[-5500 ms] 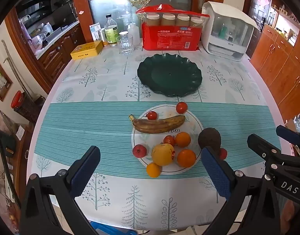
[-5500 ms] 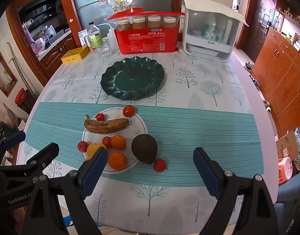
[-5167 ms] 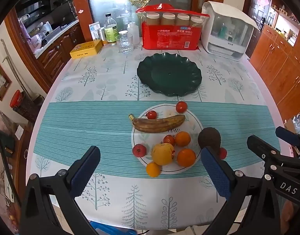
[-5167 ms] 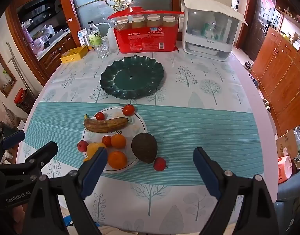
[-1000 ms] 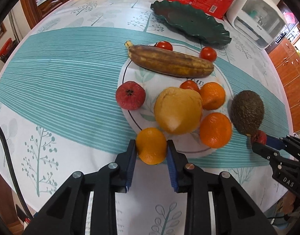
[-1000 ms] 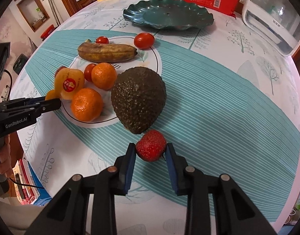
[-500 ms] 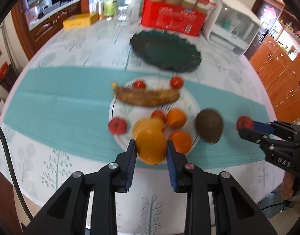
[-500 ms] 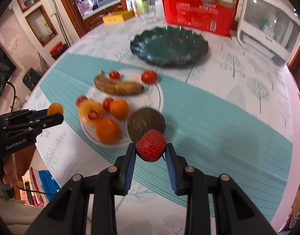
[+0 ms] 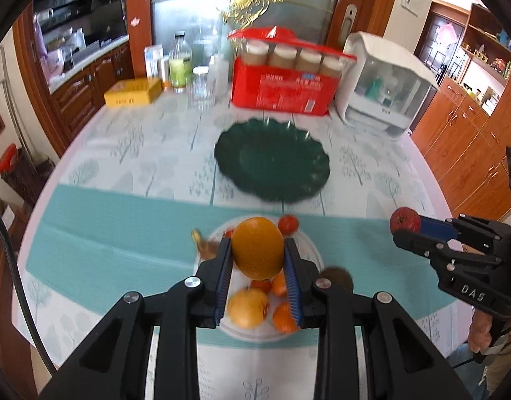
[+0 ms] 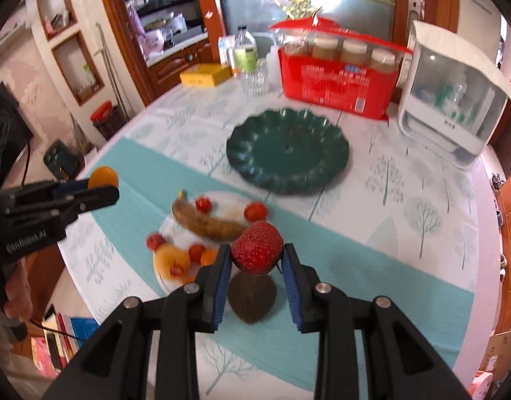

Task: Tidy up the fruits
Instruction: 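Carry the orange and strawberry to the green plate and open both tools, then move both tools back toward the white fruit plate, then grasp the yellow pomelo with the left tool while the right tool grasps the avocado, then lift the pomelo and avocado onto the green plate and open both tools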

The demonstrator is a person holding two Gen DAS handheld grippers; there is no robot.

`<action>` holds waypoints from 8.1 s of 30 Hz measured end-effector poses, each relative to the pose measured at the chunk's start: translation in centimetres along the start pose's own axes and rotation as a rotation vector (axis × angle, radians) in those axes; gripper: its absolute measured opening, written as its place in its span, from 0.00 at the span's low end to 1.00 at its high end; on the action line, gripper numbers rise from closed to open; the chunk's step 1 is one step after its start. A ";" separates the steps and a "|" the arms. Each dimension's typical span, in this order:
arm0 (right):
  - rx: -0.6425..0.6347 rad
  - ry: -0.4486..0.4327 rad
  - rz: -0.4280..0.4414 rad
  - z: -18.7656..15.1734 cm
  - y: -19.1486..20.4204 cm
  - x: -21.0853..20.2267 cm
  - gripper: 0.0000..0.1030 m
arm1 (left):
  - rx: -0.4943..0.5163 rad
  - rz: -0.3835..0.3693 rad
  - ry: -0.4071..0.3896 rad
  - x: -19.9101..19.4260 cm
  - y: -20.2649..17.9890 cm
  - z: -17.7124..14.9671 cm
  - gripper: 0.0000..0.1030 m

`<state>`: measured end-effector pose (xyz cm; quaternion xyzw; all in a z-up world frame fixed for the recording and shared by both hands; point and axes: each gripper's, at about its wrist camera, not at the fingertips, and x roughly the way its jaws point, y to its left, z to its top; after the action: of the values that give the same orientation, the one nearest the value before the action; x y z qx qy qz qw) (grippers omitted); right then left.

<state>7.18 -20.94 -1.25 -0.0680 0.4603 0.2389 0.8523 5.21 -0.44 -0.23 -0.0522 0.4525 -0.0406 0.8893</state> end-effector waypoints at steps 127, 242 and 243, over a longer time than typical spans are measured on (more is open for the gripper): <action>0.040 0.160 -0.077 -5.5 0.0 6.3 0.57 | -0.063 0.046 0.143 6.4 2.3 -7.1 0.77; 0.253 -0.025 0.002 21.4 -5.3 7.2 0.60 | 0.063 0.178 0.065 7.5 0.7 18.2 0.51; 0.254 -0.016 -0.008 21.3 -5.7 8.1 0.60 | 0.065 0.181 0.069 8.3 0.7 18.1 0.51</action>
<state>29.61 -15.99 3.65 0.0405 0.4796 0.1757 0.8588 24.75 0.24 3.64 0.0191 0.4842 0.0232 0.8744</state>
